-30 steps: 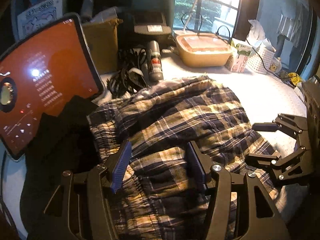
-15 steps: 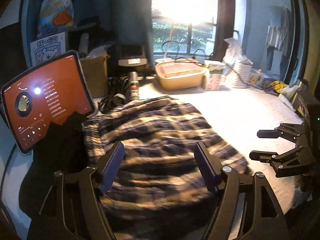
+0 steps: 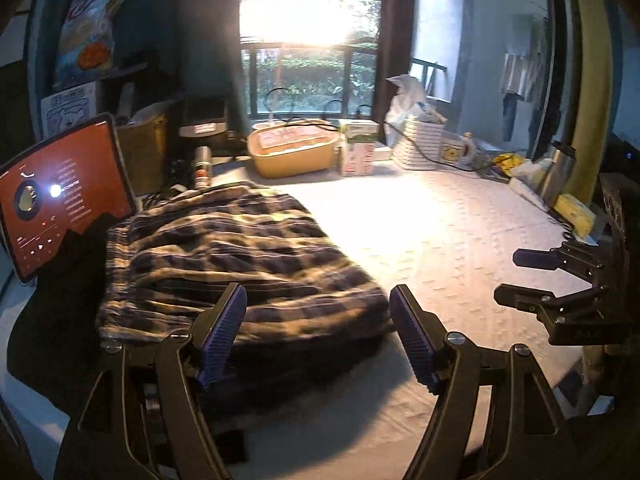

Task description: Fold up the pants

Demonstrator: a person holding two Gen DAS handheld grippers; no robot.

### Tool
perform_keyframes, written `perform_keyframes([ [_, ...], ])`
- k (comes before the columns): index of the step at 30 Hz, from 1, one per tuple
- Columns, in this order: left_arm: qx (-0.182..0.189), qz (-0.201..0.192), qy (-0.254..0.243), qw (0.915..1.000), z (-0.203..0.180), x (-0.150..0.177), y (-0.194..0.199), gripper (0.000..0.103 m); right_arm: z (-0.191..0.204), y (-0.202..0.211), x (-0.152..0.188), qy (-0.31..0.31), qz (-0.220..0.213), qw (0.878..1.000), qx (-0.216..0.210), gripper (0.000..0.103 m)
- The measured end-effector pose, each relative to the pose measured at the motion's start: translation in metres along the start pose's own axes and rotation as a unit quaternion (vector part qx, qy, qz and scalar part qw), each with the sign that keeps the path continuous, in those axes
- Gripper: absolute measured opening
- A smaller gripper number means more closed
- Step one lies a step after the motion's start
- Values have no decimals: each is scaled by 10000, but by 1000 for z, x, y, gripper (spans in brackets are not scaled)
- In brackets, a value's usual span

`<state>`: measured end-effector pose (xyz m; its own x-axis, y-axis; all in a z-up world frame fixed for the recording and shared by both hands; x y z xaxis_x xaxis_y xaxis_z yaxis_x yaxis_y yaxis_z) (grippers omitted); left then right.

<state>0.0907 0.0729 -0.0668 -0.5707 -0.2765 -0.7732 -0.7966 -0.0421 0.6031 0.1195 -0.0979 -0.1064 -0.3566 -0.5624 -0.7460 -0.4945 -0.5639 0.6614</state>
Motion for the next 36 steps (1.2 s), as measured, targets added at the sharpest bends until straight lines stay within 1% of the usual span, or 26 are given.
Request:
perform_keyframes([
  [7,169,-258,-75,9995,-25,-4,19,74,-10,37,10,-183,-249,9991,284,72],
  [14,271,-663,-174,9973,-44,-14,44,76,-18,73,10,-264,-563,9962,602,73],
  [17,309,-829,-214,9959,-51,-18,53,77,-20,90,7,-291,-730,9942,738,77],
  [19,342,-945,-246,9946,-55,-20,59,78,-21,100,6,-295,-831,9926,834,82],
  [25,305,-1255,-371,9909,-62,-25,78,80,-20,127,1,-270,-1101,9883,1023,84],
  [29,311,-1530,-422,9868,-66,-31,95,88,-20,142,-2,-306,-1232,9860,1078,87],
  [31,232,-1674,-372,9849,-66,-34,103,91,-19,149,-5,-333,-1322,9839,1157,90],
  [33,182,-1818,-223,9829,-63,-38,109,100,-19,158,-7,-370,-1435,9809,1260,95],
  [36,169,-1988,7,9799,-55,-43,116,102,-20,173,-11,-428,-1677,9746,1418,99],
])
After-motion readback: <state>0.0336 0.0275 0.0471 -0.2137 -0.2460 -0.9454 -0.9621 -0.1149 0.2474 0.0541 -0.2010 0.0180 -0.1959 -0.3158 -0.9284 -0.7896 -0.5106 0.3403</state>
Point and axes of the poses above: each gripper's, at about its wrist camera, not at the fingertips, and y roughly against the way its jaws point, z to its left, x to its underside, the point moved 6 cm from there along -y, roughly the way its jaws point, and after that the axes turned 11 degrees about y, right-handed, at the moved point
